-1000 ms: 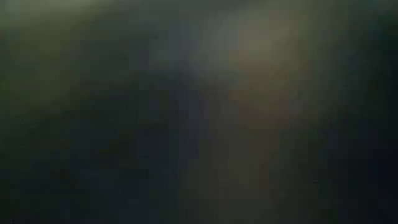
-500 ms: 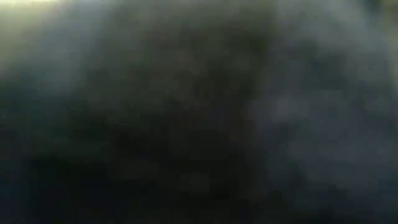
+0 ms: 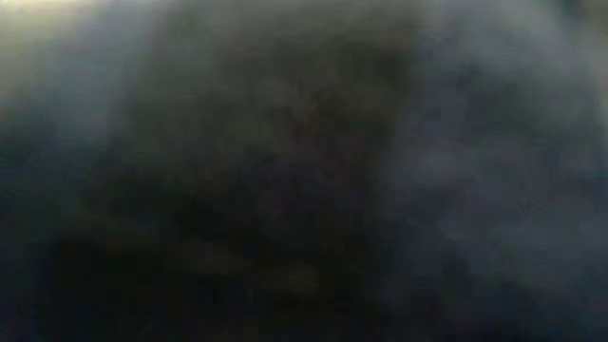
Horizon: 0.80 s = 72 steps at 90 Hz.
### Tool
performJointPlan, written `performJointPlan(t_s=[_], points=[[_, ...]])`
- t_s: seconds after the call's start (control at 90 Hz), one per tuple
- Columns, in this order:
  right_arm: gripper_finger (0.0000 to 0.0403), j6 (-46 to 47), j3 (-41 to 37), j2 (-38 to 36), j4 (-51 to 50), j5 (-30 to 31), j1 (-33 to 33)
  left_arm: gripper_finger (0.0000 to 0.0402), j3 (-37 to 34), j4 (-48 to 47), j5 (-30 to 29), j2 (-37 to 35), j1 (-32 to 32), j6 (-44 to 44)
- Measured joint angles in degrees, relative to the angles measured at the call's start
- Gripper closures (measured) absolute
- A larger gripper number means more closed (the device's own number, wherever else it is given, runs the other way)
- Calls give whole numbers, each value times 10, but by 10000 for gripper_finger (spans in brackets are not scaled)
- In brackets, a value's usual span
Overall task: Hang clothes
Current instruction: Hang the green shirt on the hanging rack
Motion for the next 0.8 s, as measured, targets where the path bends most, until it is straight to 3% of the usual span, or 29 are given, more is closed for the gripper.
performJointPlan(t_s=[0.2, 0.378, 0.567, 0.8], points=[[127, 34, -5, 0, 52, 68, 50, 330, 0, 0, -5, 0, -1, 1], [114, 34, -5, 14, 8, 125, 65, 330, 0, 7, -5, 0, -4, 2], [162, 10, -5, 40, 13, 96, 67, 330, 0, 12, -3, 0, -11, 6], [289, -62, -5, 45, 20, 35, 69, 330, 0, 12, 2, 1, -13, 8]])
